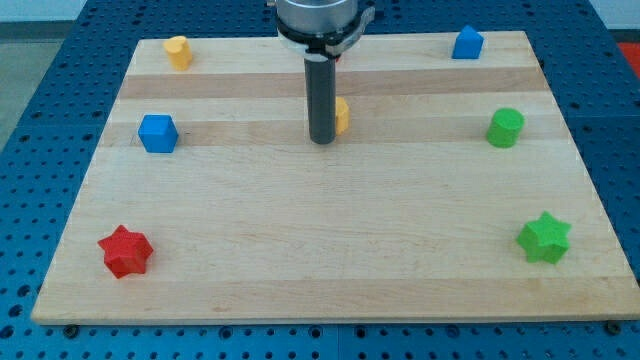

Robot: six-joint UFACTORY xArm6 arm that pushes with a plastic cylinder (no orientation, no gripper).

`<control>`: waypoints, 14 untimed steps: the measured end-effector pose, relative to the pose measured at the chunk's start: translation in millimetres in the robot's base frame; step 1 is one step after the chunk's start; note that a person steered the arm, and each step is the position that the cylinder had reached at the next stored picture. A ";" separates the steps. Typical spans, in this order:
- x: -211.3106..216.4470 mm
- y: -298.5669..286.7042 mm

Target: Move the yellow heart closer to the yellow hexagon

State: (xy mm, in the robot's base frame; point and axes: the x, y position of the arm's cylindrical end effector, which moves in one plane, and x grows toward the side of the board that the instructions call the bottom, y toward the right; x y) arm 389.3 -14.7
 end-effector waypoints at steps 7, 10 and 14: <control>-142.1 -289.9; -166.6 -246.2; -189.5 -182.2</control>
State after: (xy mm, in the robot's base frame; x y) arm 199.8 -196.9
